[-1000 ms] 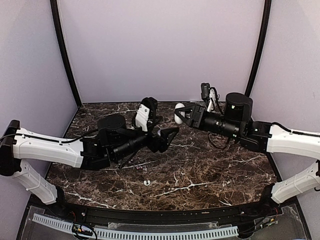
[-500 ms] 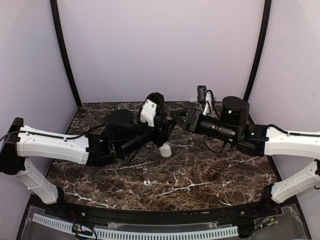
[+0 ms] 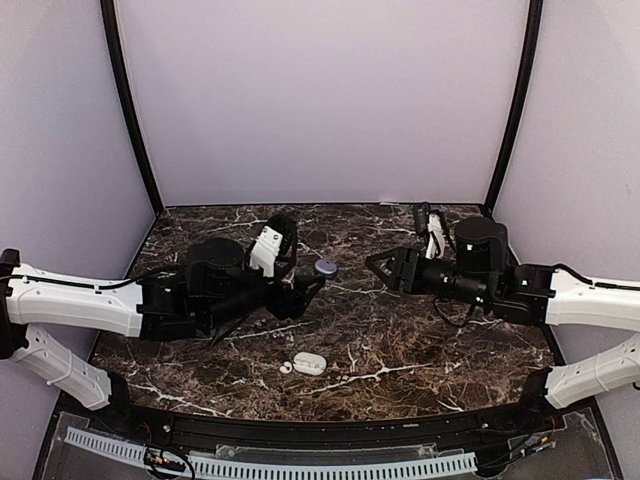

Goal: Insert the wireless bluetooth earbuds into the charging case

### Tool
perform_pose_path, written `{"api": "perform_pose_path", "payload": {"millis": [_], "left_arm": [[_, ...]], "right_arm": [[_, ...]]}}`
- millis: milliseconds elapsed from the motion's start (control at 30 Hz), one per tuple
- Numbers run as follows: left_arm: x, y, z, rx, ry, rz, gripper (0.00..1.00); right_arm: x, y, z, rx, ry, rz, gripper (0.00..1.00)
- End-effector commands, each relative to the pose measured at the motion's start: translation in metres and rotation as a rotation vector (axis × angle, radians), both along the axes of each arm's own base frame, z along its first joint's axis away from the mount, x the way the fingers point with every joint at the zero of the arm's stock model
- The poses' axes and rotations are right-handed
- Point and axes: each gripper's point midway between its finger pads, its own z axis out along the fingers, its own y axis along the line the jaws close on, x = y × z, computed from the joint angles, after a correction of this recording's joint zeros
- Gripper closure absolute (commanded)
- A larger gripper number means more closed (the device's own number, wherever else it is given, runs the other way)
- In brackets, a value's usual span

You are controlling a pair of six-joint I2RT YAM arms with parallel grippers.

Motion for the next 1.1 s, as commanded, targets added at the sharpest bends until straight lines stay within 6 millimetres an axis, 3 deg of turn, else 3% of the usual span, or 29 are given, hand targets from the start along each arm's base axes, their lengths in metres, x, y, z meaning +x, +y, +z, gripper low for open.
{"api": "perform_pose_path", "payload": {"millis": [0, 167, 300, 433, 600, 733, 1067], "left_arm": [[-0.043, 0.026, -0.045, 0.051, 0.263, -0.110, 0.24], [-0.077, 0.053, -0.115, 0.282, 0.485, -0.158, 0.14], [-0.085, 0.060, -0.137, 0.398, 0.550, -0.170, 0.13], [-0.080, 0.060, -0.143, 0.339, 0.637, -0.072, 0.22], [-0.095, 0.038, -0.144, 0.138, 0.825, -0.085, 0.38], [-0.104, 0.025, -0.143, -0.014, 0.980, -0.066, 0.45], [-0.115, 0.023, -0.167, -0.142, 1.188, 0.109, 0.50]], "right_arm": [[-0.016, -0.013, -0.044, -0.100, 0.066, 0.065, 0.35], [-0.029, -0.013, -0.045, -0.080, 0.046, 0.163, 0.32], [-0.039, -0.010, -0.054, -0.084, 0.043, 0.241, 0.32], [-0.038, -0.005, -0.076, -0.148, 0.083, 0.265, 0.35], [-0.034, 0.017, -0.099, -0.215, 0.114, 0.339, 0.42], [-0.030, 0.032, -0.109, -0.246, 0.124, 0.377, 0.44], [-0.024, 0.062, -0.128, -0.281, 0.138, 0.464, 0.46]]}}
